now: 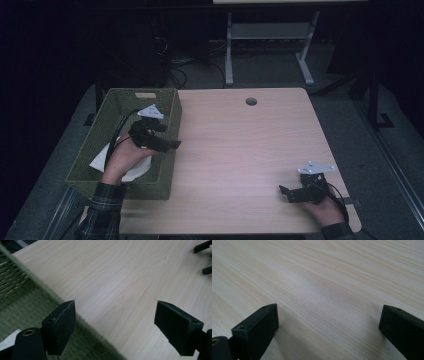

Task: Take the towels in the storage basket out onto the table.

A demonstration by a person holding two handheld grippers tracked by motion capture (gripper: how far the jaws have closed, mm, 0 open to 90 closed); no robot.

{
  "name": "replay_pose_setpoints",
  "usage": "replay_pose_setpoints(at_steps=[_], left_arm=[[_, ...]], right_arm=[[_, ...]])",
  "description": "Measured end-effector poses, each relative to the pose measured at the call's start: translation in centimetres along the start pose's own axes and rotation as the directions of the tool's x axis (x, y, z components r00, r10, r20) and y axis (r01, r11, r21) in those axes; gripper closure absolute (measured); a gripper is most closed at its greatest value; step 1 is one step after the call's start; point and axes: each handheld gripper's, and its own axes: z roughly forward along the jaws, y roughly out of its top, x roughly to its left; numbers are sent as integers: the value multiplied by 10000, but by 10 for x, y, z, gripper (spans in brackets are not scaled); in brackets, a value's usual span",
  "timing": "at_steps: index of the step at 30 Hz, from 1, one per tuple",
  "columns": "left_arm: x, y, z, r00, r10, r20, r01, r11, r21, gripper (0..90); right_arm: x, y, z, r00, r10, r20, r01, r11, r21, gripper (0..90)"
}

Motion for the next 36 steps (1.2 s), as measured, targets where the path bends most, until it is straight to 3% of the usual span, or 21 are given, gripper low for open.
replay_pose_setpoints(at_steps=[7, 15, 24, 36], left_arm=[[16, -12, -15, 9982, -274, -536, 274, 9996, 2, 195], [36, -30, -30, 9914, -617, -1151, 619, 9981, -16, 198], [65, -54, -35, 9750, -1187, -1880, 1220, 9925, 60, 194], [89, -80, -24, 9662, -1690, -1947, 1821, 9819, 514, 208]], right_arm=[[0, 0, 0, 10000, 13, -8, -13, 10000, 7, 21], [0, 0, 0, 10000, 17, -7, -17, 10000, 6, 21], [0, 0, 0, 10000, 30, -8, -30, 10000, 13, 21], [0, 0, 0, 10000, 26, -6, -26, 10000, 9, 21]])
